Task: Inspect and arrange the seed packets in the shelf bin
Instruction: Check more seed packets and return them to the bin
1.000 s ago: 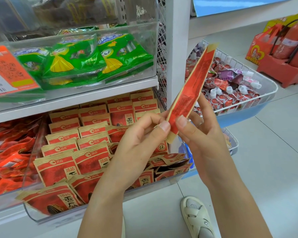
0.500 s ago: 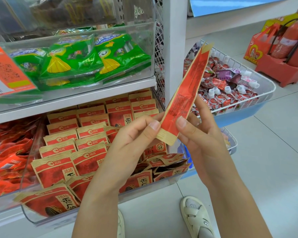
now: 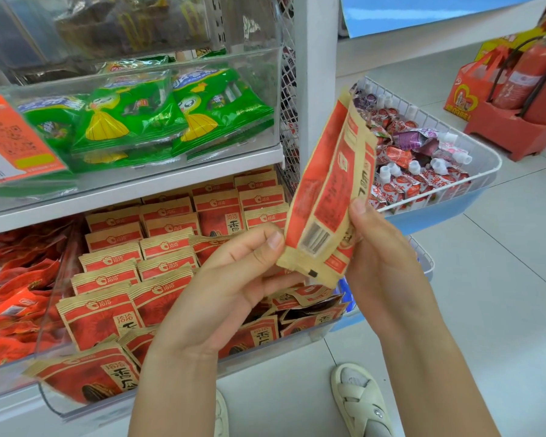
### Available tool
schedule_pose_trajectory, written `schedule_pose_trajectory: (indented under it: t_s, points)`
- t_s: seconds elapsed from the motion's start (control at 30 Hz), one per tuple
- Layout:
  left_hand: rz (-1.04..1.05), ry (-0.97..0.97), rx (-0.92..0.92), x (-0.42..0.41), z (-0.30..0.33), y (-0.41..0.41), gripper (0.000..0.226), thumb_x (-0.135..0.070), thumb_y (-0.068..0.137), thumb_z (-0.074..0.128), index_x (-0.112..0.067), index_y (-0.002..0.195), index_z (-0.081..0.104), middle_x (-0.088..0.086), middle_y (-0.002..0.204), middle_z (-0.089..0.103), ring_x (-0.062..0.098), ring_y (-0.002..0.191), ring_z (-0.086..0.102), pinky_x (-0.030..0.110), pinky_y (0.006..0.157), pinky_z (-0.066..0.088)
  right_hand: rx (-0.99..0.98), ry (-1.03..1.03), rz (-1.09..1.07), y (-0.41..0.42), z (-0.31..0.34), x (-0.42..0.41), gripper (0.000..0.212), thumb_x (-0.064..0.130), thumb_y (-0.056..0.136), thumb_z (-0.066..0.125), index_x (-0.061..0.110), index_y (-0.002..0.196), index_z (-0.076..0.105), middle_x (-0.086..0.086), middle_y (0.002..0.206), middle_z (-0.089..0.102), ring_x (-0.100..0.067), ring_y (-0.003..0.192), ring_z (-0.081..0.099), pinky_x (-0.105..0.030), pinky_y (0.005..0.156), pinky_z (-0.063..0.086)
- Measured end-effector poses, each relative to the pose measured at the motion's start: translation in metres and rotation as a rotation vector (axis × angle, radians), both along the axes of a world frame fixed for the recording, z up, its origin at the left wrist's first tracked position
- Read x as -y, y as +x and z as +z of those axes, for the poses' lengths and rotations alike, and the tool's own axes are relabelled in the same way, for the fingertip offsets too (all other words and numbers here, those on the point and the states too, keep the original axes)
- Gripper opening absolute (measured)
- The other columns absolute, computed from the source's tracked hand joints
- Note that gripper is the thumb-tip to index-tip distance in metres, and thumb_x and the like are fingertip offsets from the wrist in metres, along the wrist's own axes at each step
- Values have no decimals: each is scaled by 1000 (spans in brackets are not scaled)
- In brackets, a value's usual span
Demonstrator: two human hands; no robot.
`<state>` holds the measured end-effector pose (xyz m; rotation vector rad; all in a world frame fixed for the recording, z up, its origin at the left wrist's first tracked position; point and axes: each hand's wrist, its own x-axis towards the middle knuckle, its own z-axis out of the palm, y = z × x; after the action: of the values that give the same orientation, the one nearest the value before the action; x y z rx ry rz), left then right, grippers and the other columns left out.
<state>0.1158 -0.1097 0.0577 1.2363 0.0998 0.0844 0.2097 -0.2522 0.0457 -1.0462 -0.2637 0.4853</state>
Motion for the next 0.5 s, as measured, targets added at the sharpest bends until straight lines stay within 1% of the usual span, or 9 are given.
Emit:
schedule_pose_trajectory:
  t_s: [0.03, 0.07, 0.1, 0.13, 0.2, 0.27, 0.33, 0.43, 0.5]
  points:
    - [28, 22, -19, -1, 0, 0, 51, -28, 89, 55, 15, 116, 52, 21, 117, 67, 28, 108, 65, 37, 90, 56, -12, -2, -20, 1, 0, 1, 69, 42, 76, 73, 1, 129, 58, -22, 125, 64, -41, 116, 60, -53, 101, 48]
    - [60, 63, -35, -1, -1, 1, 43, -29, 92, 54, 8, 112, 60, 18, 114, 69, 26, 108, 66, 35, 89, 56, -17, -15, -48, 3, -1, 2, 69, 40, 74, 75, 2, 128, 58, -19, 121, 67, -39, 113, 63, -54, 100, 49]
    - [90, 119, -49, -1, -1, 1, 36, -31, 96, 53, -1, 107, 69, 13, 111, 72, 24, 107, 67, 34, 87, 57, -23, -24, -74, 4, -2, 4, 63, 35, 74, 74, 3, 126, 60, -15, 115, 71, -35, 105, 67, -52, 97, 52]
    - [116, 181, -64, 0, 0, 2, 34, -35, 96, 51, -11, 102, 74, 8, 107, 74, 21, 104, 68, 32, 86, 57, -20, -30, -95, 5, -3, 6, 57, 31, 74, 71, 5, 123, 62, -11, 109, 73, -29, 98, 70, -48, 93, 55]
    - [156, 290, -92, 3, 2, 3, 39, -44, 90, 44, -21, 97, 75, 2, 100, 76, 17, 97, 71, 27, 83, 58, 22, -59, -132, 5, -4, 7, 45, 27, 75, 69, 10, 116, 65, -6, 104, 75, -23, 93, 72, -43, 87, 58]
    - [165, 343, -102, 6, 4, 4, 41, -48, 90, 40, -24, 101, 72, -1, 96, 77, 14, 93, 72, 23, 79, 58, 79, -91, -148, 3, -3, 5, 36, 24, 75, 70, 16, 110, 67, -3, 101, 76, -22, 92, 72, -42, 86, 59]
    - [162, 362, -82, 10, 5, 5, 41, -46, 91, 42, -22, 106, 71, -3, 97, 77, 11, 92, 72, 22, 78, 57, 129, -124, -120, 1, -3, 3, 33, 22, 74, 71, 19, 107, 67, -2, 100, 76, -23, 93, 72, -40, 82, 60]
    - [219, 306, -53, 13, 6, 7, 37, -37, 90, 50, -15, 114, 68, 0, 99, 77, 14, 92, 73, 24, 78, 58, 184, -158, -60, -4, -2, 0, 29, 22, 74, 71, 19, 103, 68, 0, 95, 76, -16, 88, 73, -27, 73, 58]
    - [232, 291, -39, 13, 5, 8, 36, -34, 90, 52, -13, 115, 67, 2, 98, 77, 16, 91, 73, 24, 78, 58, 192, -162, -41, -7, -1, -2, 24, 25, 77, 69, 21, 101, 70, 0, 95, 76, -13, 85, 72, -24, 71, 58]
